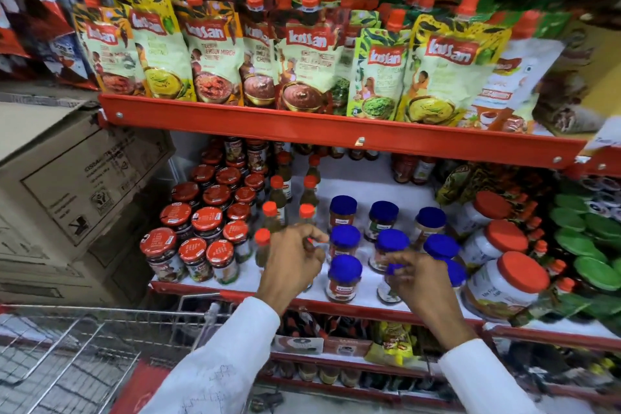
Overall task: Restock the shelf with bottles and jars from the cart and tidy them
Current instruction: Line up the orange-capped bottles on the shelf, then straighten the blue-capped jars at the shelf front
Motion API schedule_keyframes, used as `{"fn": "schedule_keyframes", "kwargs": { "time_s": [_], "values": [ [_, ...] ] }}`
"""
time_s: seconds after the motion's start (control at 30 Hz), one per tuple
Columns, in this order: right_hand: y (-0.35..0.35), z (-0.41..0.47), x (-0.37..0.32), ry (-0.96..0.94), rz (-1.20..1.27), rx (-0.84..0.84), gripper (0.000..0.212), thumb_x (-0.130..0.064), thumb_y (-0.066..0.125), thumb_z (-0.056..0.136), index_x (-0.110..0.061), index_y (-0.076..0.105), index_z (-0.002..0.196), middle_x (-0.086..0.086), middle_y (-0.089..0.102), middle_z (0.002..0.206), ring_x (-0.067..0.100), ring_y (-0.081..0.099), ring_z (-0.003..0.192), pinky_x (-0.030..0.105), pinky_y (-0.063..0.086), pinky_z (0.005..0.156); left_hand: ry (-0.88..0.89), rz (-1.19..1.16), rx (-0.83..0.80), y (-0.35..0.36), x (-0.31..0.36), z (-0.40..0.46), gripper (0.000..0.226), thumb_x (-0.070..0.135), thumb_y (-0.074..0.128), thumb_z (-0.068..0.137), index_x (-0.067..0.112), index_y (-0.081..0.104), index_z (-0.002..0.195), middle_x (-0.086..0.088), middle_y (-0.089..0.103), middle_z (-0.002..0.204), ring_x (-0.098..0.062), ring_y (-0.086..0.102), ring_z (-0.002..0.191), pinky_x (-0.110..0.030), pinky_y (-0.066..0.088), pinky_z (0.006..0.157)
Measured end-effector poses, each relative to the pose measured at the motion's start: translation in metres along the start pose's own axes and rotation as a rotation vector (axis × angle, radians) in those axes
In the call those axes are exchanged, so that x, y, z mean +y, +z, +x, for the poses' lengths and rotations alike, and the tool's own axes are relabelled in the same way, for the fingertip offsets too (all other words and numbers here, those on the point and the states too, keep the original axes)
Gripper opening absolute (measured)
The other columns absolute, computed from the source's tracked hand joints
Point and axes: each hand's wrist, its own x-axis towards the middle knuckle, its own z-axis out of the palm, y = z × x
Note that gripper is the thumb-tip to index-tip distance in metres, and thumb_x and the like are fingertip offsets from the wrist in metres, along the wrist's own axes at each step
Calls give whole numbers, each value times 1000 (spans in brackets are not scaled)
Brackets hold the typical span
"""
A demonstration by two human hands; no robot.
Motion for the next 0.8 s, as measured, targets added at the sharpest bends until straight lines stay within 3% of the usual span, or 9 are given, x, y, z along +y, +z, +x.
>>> {"fn": "schedule_keyframes", "kwargs": {
  "time_s": [0.07,0.1,0.17,0.2,0.3,0.37,0.47,0.6,0.8],
  "values": [
    [-14,2,20,36,-9,28,36,6,68,75,-9,73,107,4,75,88,16,69,74,30,58,69,-12,-20,-58,28,13,-3,27,-4,61,75,15,75,87,5,69,70,1,57,54,-5,44,56],
    [-19,3,28,42,-13,41,36,6,66,74,-9,73,106,3,73,83,15,67,71,25,54,64,-12,-28,-86,40,19,-4,26,-3,62,75,16,76,87,5,68,70,1,55,55,-6,43,57],
    [-23,8,42,44,2,65,40,5,67,73,-10,71,109,3,69,83,17,66,74,24,49,69,-13,-15,-158,65,28,-5,25,1,64,78,24,74,84,6,66,73,-2,55,63,-15,45,63],
    [-24,10,48,55,19,56,42,3,68,73,-9,69,113,6,70,88,20,67,82,26,51,74,-29,-8,-211,79,32,-4,26,1,63,78,26,72,80,4,65,73,-4,54,65,-19,45,64],
    [-24,20,58,44,16,10,47,-1,68,77,-7,62,124,16,70,117,32,66,109,36,52,90,-97,24,-319,121,41,-3,16,-3,53,76,3,66,68,-15,66,68,-19,52,59,-26,37,56],
    [-23,25,58,3,-34,-39,54,0,66,79,-8,57,132,14,66,126,32,62,116,37,51,91,-131,102,-329,139,43,-3,11,4,56,77,6,62,68,-12,68,70,-26,60,64,-27,44,54],
    [-19,27,58,-46,-94,-92,43,6,55,82,-9,61,122,15,71,110,31,66,98,35,50,76,-170,159,-318,151,47,-5,1,6,62,80,7,62,79,-11,68,77,-28,64,73,-33,50,62],
    [-12,29,63,-46,-97,-111,35,7,51,80,-10,66,107,13,73,97,28,67,85,38,53,73,-240,129,-264,158,44,-5,4,3,61,77,2,65,75,-18,73,81,-36,68,79,-43,56,70],
    [-8,25,70,-53,-61,-94,35,1,65,74,-16,68,104,8,72,92,25,65,81,37,56,72,-289,107,-237,152,45,-10,19,-1,59,78,15,57,68,-4,63,72,-24,59,74,-30,42,65]
  ]
}}
